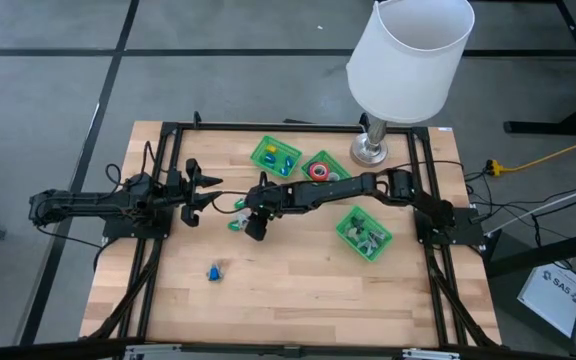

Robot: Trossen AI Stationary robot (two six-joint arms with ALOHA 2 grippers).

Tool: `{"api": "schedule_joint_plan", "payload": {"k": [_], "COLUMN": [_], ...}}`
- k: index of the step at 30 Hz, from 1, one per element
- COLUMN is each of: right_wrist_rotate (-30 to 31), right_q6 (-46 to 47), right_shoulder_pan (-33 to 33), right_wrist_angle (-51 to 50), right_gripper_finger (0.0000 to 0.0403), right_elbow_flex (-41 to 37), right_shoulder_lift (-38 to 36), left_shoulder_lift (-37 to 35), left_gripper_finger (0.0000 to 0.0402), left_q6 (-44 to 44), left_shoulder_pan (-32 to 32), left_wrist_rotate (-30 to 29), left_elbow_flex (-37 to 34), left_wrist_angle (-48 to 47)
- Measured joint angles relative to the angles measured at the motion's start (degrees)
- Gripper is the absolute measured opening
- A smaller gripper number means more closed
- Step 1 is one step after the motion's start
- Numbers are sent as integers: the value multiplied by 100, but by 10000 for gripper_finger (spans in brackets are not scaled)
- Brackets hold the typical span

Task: Pick and place Stapler, Stapler remover, tape
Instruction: Put the light blue staple remover into the bottom basket

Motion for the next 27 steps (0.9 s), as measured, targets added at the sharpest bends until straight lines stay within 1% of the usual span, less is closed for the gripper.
{"api": "schedule_joint_plan", "payload": {"k": [4, 7, 9, 11, 13, 18, 20, 21, 27], "right_wrist_rotate": [-243, -239, -134, -103, -132, -297, -302, -337, -443], "right_q6": [24, 2, -7, -22, -15, 3, 6, 1, 179], "right_shoulder_pan": [2, 6, 4, 2, 2, 31, 40, 44, 100], "right_wrist_angle": [202, 182, 168, 162, 157, 0, -42, -75, -295], "right_gripper_finger": [146, 148, 144, 131, 109, 36, 15, 9, 8], "right_elbow_flex": [8, 1, 1, 1, -1, 2, 13, 19, 12], "right_shoulder_lift": [132, 154, 155, 155, 155, 149, 131, 127, 66], "left_shoulder_lift": [1, -1, 1, -1, 1, -1, 1, -1, -1], "left_gripper_finger": [173, 173, 173, 173, 173, 173, 173, 173, 173], "left_q6": [1, 1, 1, 1, 1, 1, 1, 1, 1], "left_shoulder_pan": [0, 0, 0, 0, 0, 0, 0, 0, 0], "left_wrist_rotate": [0, 0, 1, 0, 0, 2, 2, 2, 1], "left_elbow_flex": [0, 0, 0, 0, 0, 0, 1, 0, 0], "left_wrist_angle": [-3, -11, -36, -48, -67, -100, -101, -99, -100]}}
